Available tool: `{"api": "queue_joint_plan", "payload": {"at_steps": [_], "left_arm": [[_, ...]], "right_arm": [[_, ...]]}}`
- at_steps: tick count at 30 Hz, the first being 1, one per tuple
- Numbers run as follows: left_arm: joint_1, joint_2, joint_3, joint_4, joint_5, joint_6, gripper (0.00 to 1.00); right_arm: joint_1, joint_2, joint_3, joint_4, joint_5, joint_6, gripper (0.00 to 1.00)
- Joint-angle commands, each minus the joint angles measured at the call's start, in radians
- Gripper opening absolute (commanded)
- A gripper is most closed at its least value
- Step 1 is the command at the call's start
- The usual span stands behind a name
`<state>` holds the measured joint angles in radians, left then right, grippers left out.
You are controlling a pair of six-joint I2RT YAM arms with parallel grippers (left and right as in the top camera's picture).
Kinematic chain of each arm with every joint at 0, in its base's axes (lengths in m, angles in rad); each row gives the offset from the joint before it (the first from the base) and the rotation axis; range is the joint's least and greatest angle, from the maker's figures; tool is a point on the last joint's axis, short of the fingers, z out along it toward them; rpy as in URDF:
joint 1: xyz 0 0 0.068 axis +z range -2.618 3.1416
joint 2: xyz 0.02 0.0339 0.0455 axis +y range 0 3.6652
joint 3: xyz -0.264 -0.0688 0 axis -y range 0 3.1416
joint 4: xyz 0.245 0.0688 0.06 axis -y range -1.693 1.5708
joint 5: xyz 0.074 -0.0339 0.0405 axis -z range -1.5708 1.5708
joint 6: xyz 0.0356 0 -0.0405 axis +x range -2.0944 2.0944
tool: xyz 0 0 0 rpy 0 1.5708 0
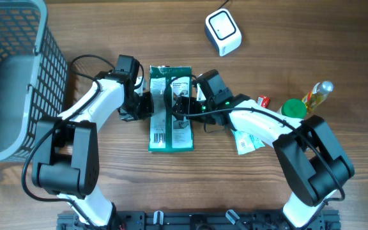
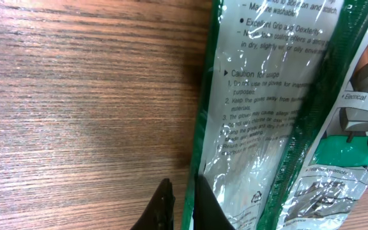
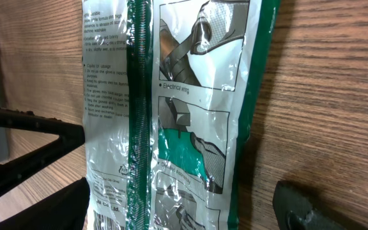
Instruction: Scan the item barcode
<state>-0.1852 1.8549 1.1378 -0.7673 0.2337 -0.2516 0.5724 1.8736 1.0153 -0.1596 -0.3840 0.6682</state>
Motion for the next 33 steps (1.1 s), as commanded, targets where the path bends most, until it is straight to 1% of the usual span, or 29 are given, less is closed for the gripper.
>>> {"api": "queue_joint_plan", "payload": {"at_steps": [1,3,5,8,14,24,29,33], "left_arm": [[0.000,0.013,-0.008,0.016,-0.006,0.013,0.04],[0.009,0.011,-0.002,0.019,0.005,0.013,0.04],[0.032,0.009,0.014,0.019,0.095,0.013,0.04],[0.048,0.009,0.021,0.019,0.146,0.013,0.04],[0.037,0.010,0.013,0.014,0.142,0.014,0.04],[0.024,0.014,-0.084,0.087,0.103,0.013,0.04],[0.024,0.014,-0.094,0.087,0.083,0.013,0.04],[0.024,0.014,-0.098,0.106,0.083,0.013,0.04]], "right_arm": [[-0.005,0.034,-0.023,-0.020,0.034,-0.013,0.93],[-0.005,0.034,-0.023,-0.021,0.034,-0.013,0.93],[-0.005,0.034,-0.023,-0.021,0.034,-0.013,0.93],[-0.005,0.034,-0.023,-0.021,0.034,-0.014,0.93],[-0.005,0.034,-0.023,-0.020,0.034,-0.013,0.93],[-0.005,0.034,-0.023,-0.021,0.028,-0.013,0.93],[-0.008,0.034,-0.023,-0.018,-0.001,-0.014,0.93],[-0.027,0.034,-0.023,-0.018,-0.064,-0.018,0.93]]}}
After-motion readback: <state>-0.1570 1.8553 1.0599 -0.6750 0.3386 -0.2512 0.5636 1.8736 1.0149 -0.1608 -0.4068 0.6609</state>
